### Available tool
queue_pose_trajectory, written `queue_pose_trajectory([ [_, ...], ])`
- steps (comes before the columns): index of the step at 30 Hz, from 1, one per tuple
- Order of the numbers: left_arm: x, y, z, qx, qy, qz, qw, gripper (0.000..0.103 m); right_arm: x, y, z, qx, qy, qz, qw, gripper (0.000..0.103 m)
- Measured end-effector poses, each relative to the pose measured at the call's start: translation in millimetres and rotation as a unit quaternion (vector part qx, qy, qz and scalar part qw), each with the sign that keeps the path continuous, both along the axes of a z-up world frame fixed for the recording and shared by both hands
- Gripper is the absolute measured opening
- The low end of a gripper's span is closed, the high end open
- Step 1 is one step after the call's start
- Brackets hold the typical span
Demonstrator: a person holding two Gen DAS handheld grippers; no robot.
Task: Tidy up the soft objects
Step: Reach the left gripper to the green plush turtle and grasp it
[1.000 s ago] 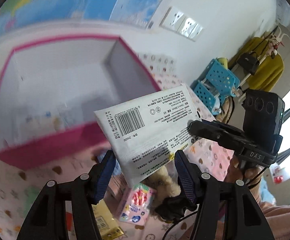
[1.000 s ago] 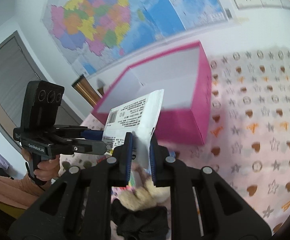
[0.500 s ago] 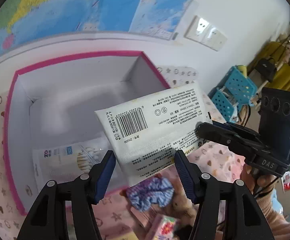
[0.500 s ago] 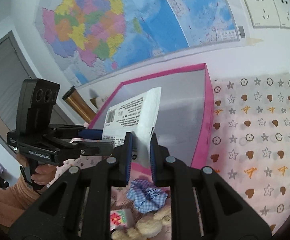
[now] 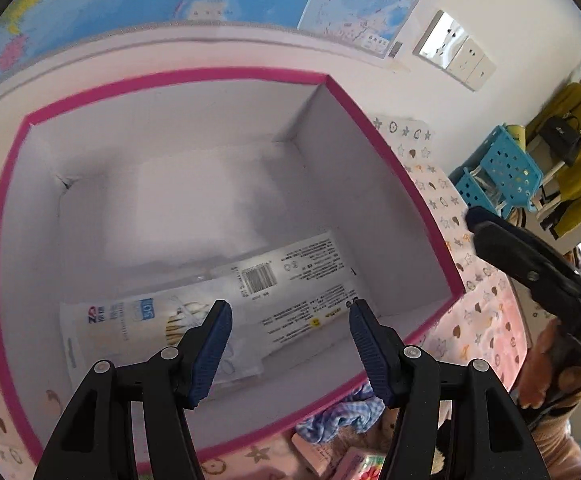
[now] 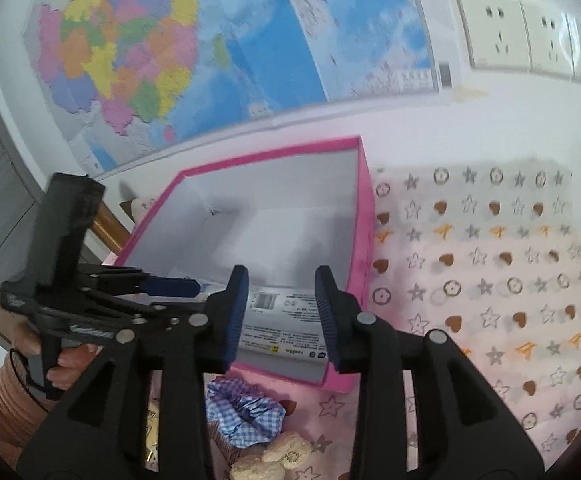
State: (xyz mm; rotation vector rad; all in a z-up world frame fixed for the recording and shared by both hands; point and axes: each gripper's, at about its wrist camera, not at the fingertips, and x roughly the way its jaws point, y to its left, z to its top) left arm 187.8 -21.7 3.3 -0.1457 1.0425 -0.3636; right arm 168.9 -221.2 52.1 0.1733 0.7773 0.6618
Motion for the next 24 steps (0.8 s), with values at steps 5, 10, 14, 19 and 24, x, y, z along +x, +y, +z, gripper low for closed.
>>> queue_pose_trajectory([
  [5, -26.6, 7.9, 21.5, -0.01, -0.044, -0.001, 0.999, 0.062, -27.4, -3.5, 18.6, 0.025, -0.019, 0.041, 0.999, 0.039],
  [10, -73.1, 32.0, 50.2, -0.02, -0.101, 0.013, 0.9946, 0.063, -60.6, 0.2, 35.0, 0.07, -0.027, 0.104, 0.992, 0.05],
  [14, -109.5, 53.6, 60.0, -0.022, -0.132, 0.028, 0.9906, 0.063, -87.9, 11.2, 35.8, 0.086, -0.02, 0.157, 0.984, 0.051],
  [19, -155.1, 86.4, 47.7, -0.017, -0.139, 0.055, 0.9886, 0.063, -127.2, 44.8, 13.0, 0.074, 0.023, 0.249, 0.965, 0.051],
  [24, -187.2, 113.7, 15.9, -0.019, -0.118, 0.083, 0.9894, 0.063, -157.8, 87.7, -29.0, 0.036, 0.076, 0.311, 0.947, 0.051],
])
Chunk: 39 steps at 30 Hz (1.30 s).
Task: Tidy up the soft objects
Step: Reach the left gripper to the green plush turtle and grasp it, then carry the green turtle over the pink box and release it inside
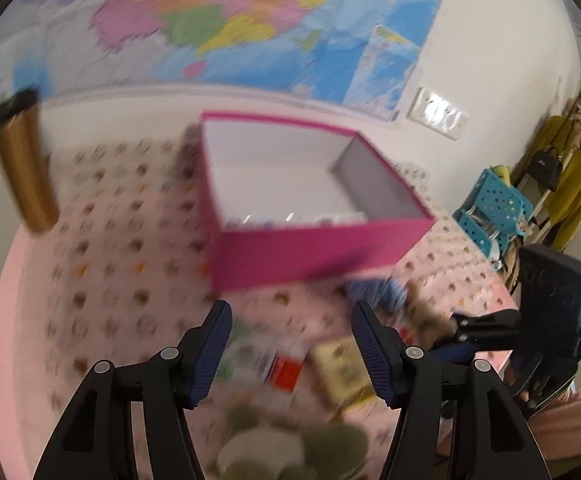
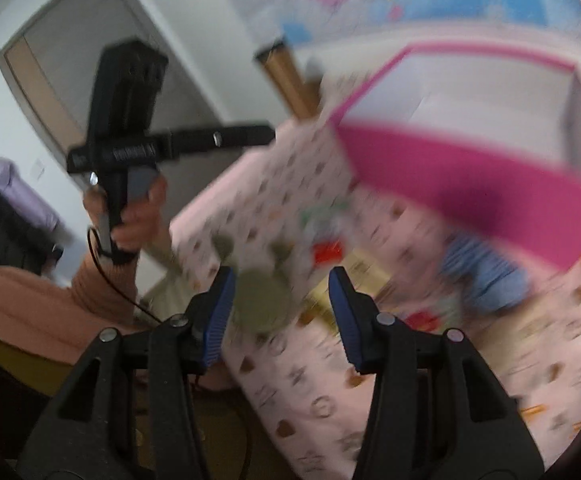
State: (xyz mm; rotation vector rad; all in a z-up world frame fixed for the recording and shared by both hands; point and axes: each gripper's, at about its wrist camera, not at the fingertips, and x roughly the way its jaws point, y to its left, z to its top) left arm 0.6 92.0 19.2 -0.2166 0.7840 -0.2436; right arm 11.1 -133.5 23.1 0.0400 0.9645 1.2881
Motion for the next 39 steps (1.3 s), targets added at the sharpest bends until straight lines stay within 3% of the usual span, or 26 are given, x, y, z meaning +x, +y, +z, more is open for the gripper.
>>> queue_pose_trajectory([
  [6, -38.0, 31.8, -30.5, -0.042, 0.018, 0.03, 0.9985, 0.063, -19.5, 46.8, -40.5, -0.029, 0.052, 0.04, 0.997, 0.051],
  [11, -63.3, 45.5, -39.0, -0.068, 0.019, 0.035, 0.9969, 0.063, -26.5, 70.6, -52.2, -0.052, 0.048, 0.039, 0.997, 0.064],
  [15, -74.5, 49.4, -47.7, -0.087, 0.023, 0.017, 0.9958, 0.063, -28.4, 79.0, -57.4, -0.053, 0.036, 0.027, 0.998, 0.064],
  [16, -76.3, 48.8, -50.9, -0.089, 0.025, 0.013, 0.9956, 0.063, -29.1, 81.8, -60.0, -0.06, 0.032, 0.025, 0.997, 0.062],
  [17, -76.9, 48.2, -53.8, -0.089, 0.027, 0.01, 0.9956, 0.063, -31.6, 81.4, -60.7, -0.065, 0.03, 0.023, 0.997, 0.053],
  [19, -76.7, 44.3, -62.2, -0.086, 0.036, 0.001, 0.9957, 0.063, -32.0, 81.8, -63.1, -0.065, 0.029, 0.019, 0.997, 0.052],
  [25, -74.7, 37.7, -78.1, -0.123, 0.05, -0.041, 0.9903, 0.063, -29.5, 74.2, -47.7, -0.047, 0.008, 0.009, 0.999, 0.049],
  [33, -66.5, 23.6, -66.0, -0.106, 0.026, -0.052, 0.9927, 0.062, -21.1, 64.7, -26.4, -0.023, -0.011, -0.004, 1.0, 0.048],
  [39, -54.1, 10.6, -34.9, -0.084, -0.012, -0.06, 0.9946, 0.062, -13.0, 49.8, 0.9, -0.01, -0.045, -0.015, 0.999, 0.048],
])
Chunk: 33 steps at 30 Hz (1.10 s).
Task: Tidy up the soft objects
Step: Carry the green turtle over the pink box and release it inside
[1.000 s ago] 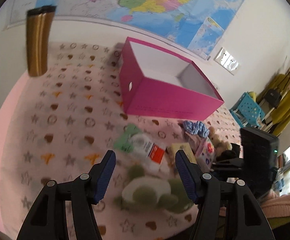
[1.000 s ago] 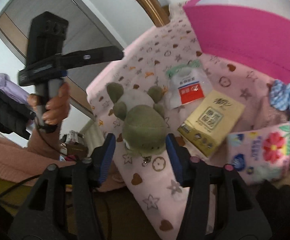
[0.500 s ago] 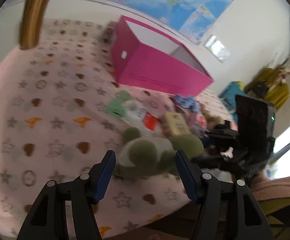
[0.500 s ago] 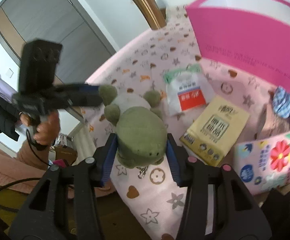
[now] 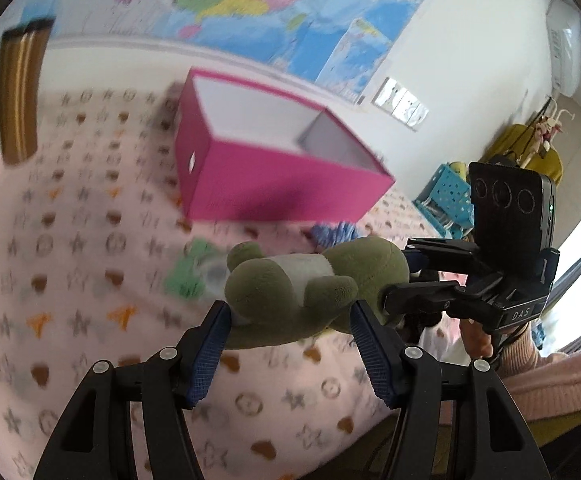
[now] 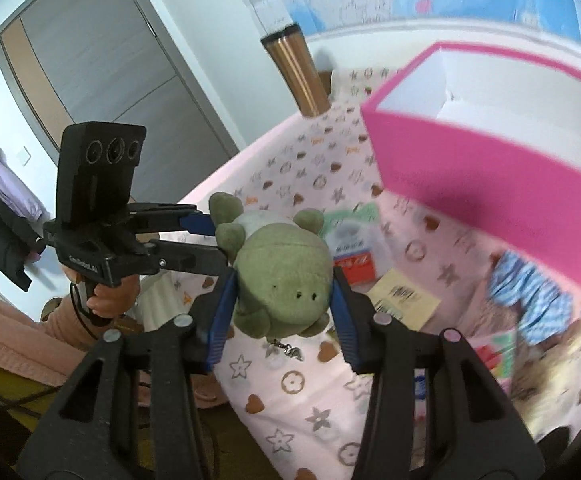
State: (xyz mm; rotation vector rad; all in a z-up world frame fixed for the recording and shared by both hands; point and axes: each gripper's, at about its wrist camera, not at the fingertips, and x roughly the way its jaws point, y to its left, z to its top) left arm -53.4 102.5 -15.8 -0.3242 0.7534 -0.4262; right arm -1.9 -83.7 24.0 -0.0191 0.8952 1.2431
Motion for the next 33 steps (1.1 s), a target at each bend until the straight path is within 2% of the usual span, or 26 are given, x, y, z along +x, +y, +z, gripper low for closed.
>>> queue_pose_trajectory([
  [3, 13.3, -5.2, 19.2, 0.003, -0.018, -0.002, 0.9998, 0.062, 10.0, -7.8, 16.0, 0.009, -0.02, -0.007, 1.0, 0.048],
  [7, 33.1, -14.8, 44.7, 0.024, -0.04, 0.001, 0.9989, 0.063, 28.4, -13.8, 38.2, 0.017, -0.056, -0.018, 0.998, 0.048],
  [11, 58.5, -19.4, 64.8, 0.038, -0.049, 0.01, 0.998, 0.063, 49.9, -16.1, 57.0, 0.021, -0.084, -0.023, 0.996, 0.048],
  [17, 103.7, -23.8, 88.3, 0.067, -0.051, 0.026, 0.9961, 0.063, 91.8, -11.5, 71.7, 0.021, -0.104, -0.032, 0.994, 0.048],
  [24, 155.0, -23.6, 86.7, 0.088, -0.027, 0.041, 0.9949, 0.063, 142.1, -6.0, 61.7, 0.012, -0.089, -0.034, 0.995, 0.049],
  [33, 202.6, -25.4, 68.4, 0.115, 0.011, 0.058, 0.9916, 0.063, 192.1, 15.2, 29.1, -0.032, -0.066, -0.037, 0.997, 0.049],
])
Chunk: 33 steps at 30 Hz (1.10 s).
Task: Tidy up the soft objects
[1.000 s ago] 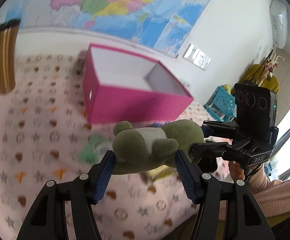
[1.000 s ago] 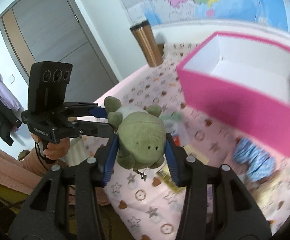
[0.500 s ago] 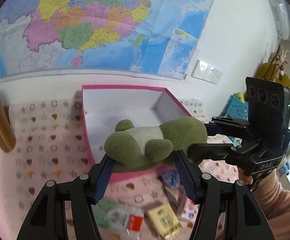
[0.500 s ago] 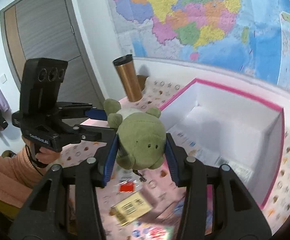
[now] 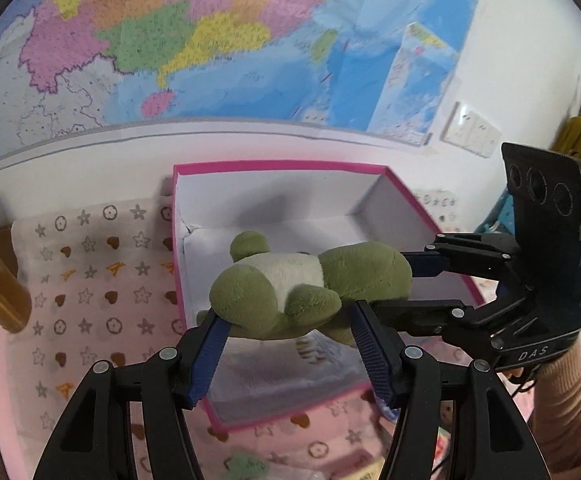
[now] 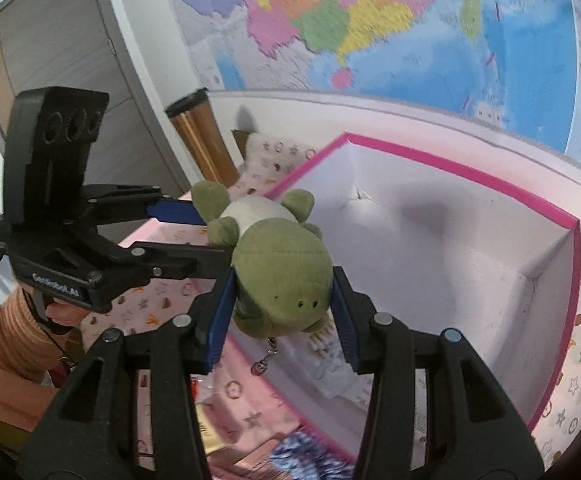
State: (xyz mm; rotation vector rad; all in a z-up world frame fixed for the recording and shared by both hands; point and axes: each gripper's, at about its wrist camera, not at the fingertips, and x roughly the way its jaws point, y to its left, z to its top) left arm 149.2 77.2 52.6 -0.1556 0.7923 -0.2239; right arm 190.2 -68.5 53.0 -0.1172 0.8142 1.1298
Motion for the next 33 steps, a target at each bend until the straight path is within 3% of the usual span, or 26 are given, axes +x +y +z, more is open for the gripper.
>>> queue_pose_trajectory([
  [9, 34.5, 5.1, -19.5, -0.003, 0.034, 0.021, 0.9992, 0.061, 40.2, 23.9, -19.7, -0.049, 0.021, -0.009, 0.999, 0.05],
  [12, 39.0, 0.7, -21.2, 0.014, 0.033, 0.041, 0.9985, 0.061, 57.2, 29.3, -26.6, -0.088, 0.019, -0.066, 0.994, 0.053],
  [14, 38.1, -2.4, -20.9, 0.018, 0.029, 0.045, 0.9984, 0.061, 69.3, 28.6, -31.2, -0.106, 0.037, -0.104, 0.988, 0.067],
  [21, 25.2, -9.3, -15.4, 0.027, 0.01, 0.044, 0.9986, 0.061, 65.9, 7.7, -30.7, -0.096, 0.038, -0.129, 0.986, 0.067],
  [27, 13.5, -13.6, -13.2, 0.024, 0.002, 0.038, 0.999, 0.062, 64.3, -10.2, -41.6, -0.098, 0.073, -0.133, 0.984, 0.067],
  [33, 2.9, -17.4, -6.9, 0.01, 0.005, 0.035, 0.9993, 0.062, 74.7, -3.4, -58.2, -0.101, 0.138, -0.143, 0.975, 0.067],
])
